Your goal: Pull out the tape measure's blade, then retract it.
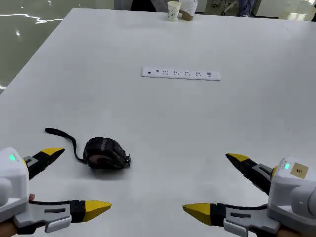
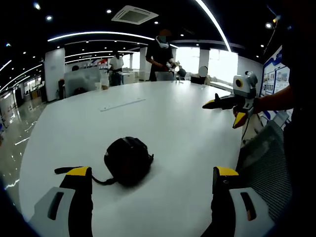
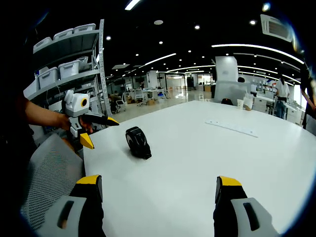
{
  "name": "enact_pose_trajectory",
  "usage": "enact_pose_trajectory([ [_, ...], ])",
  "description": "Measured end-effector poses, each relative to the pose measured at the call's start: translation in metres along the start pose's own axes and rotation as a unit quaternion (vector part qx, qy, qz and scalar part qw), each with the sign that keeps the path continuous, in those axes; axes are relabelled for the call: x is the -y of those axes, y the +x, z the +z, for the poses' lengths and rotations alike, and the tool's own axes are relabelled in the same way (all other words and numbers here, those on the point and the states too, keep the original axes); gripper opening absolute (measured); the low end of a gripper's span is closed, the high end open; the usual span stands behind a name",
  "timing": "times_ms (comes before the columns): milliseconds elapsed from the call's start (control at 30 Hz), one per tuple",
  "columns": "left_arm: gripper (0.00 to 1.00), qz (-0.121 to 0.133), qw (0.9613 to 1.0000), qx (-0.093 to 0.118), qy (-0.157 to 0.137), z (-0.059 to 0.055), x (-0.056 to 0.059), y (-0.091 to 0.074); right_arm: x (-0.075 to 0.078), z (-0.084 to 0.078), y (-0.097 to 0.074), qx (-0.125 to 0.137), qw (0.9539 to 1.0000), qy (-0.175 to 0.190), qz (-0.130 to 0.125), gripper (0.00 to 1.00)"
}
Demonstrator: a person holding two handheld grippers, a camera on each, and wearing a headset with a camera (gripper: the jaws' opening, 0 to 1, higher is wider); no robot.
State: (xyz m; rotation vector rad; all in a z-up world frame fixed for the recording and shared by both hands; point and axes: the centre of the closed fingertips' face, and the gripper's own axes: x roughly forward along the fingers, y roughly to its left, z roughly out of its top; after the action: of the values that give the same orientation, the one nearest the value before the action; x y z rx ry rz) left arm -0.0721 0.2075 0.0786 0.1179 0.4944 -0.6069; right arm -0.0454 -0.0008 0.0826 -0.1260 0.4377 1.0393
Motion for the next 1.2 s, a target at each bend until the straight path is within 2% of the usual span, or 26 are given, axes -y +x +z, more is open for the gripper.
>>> enact_pose_trajectory([
  [367, 0.97, -0.015, 0.9997, -0.014, 0.017, 0.000, -0.007, 0.004, 0.002, -0.006, 0.009, -0.019, 0.9995, -0.013, 0.021, 0.93],
  [600, 0.94, -0.028, 0.9990, -0.024, 0.025, -0.001, -0.011, 0.007, 0.002, -0.007, 0.017, -0.031, 0.9981, -0.030, 0.043, 0.88],
  [667, 0.93, -0.033, 0.9986, -0.027, 0.030, -0.002, -0.012, 0.008, 0.001, -0.006, 0.019, -0.027, 0.9975, -0.038, 0.052, 0.84],
  [767, 0.93, -0.037, 0.9980, -0.035, 0.038, -0.002, -0.015, 0.009, 0.003, -0.007, 0.023, -0.036, 0.9968, -0.042, 0.058, 0.84],
  [933, 0.90, -0.049, 0.9969, -0.041, 0.047, -0.001, -0.018, 0.012, 0.007, -0.009, 0.030, -0.048, 0.9948, -0.057, 0.069, 0.83],
  [1033, 0.87, -0.057, 0.9957, -0.046, 0.058, 0.000, -0.020, 0.014, 0.008, -0.008, 0.034, -0.051, 0.9929, -0.073, 0.079, 0.78],
  [1200, 0.81, -0.071, 0.9931, -0.054, 0.075, 0.002, -0.024, 0.017, 0.011, -0.007, 0.043, -0.059, 0.9897, -0.094, 0.091, 0.75],
])
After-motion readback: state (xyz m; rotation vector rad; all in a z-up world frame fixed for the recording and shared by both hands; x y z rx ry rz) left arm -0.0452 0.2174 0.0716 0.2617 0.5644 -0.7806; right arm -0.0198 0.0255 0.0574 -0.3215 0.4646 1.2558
